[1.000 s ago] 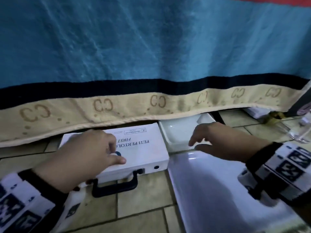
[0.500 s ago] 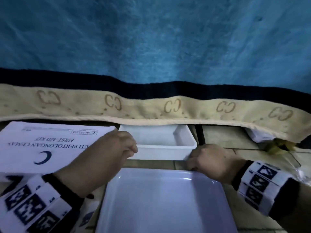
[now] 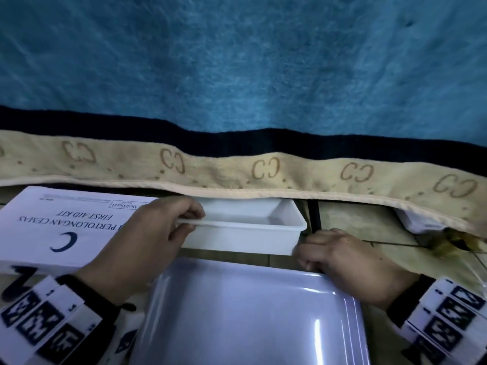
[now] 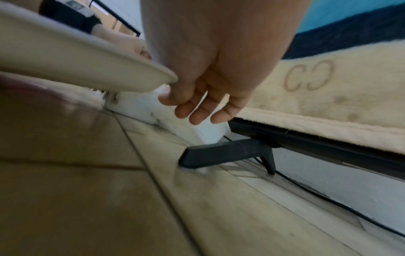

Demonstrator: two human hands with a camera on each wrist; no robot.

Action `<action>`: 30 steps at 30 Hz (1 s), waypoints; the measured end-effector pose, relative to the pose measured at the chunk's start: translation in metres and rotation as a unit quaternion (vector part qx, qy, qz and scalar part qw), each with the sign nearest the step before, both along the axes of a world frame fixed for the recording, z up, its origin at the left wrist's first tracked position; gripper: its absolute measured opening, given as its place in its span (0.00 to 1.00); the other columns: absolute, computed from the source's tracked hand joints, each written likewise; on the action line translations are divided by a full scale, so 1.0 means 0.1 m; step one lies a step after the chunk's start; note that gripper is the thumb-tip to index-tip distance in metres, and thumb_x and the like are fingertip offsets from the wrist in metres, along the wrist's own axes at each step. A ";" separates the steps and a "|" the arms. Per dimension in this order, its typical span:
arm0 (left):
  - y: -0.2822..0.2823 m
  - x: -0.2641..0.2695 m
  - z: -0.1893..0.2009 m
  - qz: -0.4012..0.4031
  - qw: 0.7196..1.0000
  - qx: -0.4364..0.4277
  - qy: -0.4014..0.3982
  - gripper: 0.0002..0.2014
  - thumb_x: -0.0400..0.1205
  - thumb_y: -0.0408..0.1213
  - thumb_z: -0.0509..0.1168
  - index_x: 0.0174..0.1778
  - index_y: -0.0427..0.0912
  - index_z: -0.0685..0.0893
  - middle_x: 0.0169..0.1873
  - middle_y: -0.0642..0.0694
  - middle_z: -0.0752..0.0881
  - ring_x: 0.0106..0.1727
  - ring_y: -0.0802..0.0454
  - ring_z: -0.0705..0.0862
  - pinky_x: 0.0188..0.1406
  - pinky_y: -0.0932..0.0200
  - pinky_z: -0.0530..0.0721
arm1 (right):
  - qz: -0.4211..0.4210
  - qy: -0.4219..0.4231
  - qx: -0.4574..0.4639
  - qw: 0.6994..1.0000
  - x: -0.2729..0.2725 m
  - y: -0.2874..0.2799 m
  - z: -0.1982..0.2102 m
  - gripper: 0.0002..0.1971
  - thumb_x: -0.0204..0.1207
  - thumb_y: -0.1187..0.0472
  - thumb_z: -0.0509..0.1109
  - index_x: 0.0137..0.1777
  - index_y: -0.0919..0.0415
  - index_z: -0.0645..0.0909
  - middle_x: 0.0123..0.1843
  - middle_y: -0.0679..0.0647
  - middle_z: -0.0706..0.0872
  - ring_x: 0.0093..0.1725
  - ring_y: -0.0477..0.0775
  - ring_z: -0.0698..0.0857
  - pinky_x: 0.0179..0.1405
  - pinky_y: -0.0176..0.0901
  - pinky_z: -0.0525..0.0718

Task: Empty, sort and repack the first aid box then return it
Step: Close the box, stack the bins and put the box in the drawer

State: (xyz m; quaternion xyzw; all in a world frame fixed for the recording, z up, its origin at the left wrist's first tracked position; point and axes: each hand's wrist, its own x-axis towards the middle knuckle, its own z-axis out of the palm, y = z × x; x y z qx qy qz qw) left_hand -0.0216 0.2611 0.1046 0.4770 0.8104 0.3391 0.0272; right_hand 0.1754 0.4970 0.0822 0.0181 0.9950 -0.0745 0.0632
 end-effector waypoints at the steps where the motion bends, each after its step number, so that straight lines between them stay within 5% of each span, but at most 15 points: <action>1: 0.01 0.00 0.02 -0.002 1.000 0.001 -0.005 0.12 0.75 0.25 0.71 0.43 0.49 0.85 0.39 0.65 0.83 0.49 0.72 0.79 0.44 0.83 0.71 | -0.004 0.010 -0.026 1.000 0.00 0.01 0.01 0.21 0.58 0.72 0.64 0.38 0.44 0.64 0.35 0.39 0.71 0.39 0.37 0.71 0.38 0.34 0.74; 7: 0.06 -0.07 0.04 -0.028 0.999 -0.021 0.004 0.13 0.75 0.25 0.71 0.43 0.51 0.87 0.41 0.65 0.85 0.50 0.65 0.81 0.44 0.78 0.75 | 0.039 -0.040 -0.045 0.997 0.10 -0.06 -0.08 0.05 0.67 0.57 0.55 0.37 0.44 0.68 0.39 0.42 0.75 0.39 0.39 0.73 0.38 0.31 0.68; 13: 0.07 -0.09 0.02 -0.025 1.000 -0.013 0.005 0.13 0.74 0.24 0.71 0.43 0.49 0.89 0.40 0.61 0.86 0.49 0.59 0.81 0.44 0.73 0.76 | -0.077 0.114 -0.165 0.977 0.20 0.09 -0.05 0.07 0.68 0.65 0.63 0.37 0.49 0.75 0.40 0.41 0.75 0.41 0.42 0.79 0.41 0.34 0.79; 18: 0.08 -0.08 0.04 -0.025 0.999 -0.024 -0.009 0.14 0.74 0.25 0.72 0.40 0.53 0.88 0.38 0.59 0.86 0.47 0.57 0.81 0.44 0.66 0.77 | -0.026 0.089 -0.237 0.967 0.26 -0.09 0.09 0.10 0.69 0.66 0.68 0.37 0.49 0.76 0.47 0.36 0.73 0.49 0.39 0.76 0.45 0.22 0.72; 26: 0.03 0.03 0.02 -0.033 0.999 -0.011 -0.023 0.14 0.73 0.23 0.72 0.40 0.51 0.88 0.38 0.61 0.84 0.47 0.64 0.81 0.42 0.79 0.73 | 0.075 0.098 -0.182 0.976 0.56 -0.27 0.32 0.07 0.81 0.51 0.60 0.41 0.46 0.75 0.54 0.36 0.80 0.57 0.38 0.81 0.50 0.23 0.76; 30: 0.01 0.07 -0.01 -0.035 0.999 -0.015 -0.017 0.14 0.72 0.23 0.72 0.40 0.50 0.89 0.35 0.61 0.84 0.45 0.67 0.81 0.42 0.80 0.72 | 0.062 0.089 -0.271 0.957 0.62 -0.36 0.28 0.08 0.77 0.62 0.62 0.39 0.49 0.75 0.56 0.37 0.81 0.59 0.37 0.83 0.49 0.20 0.77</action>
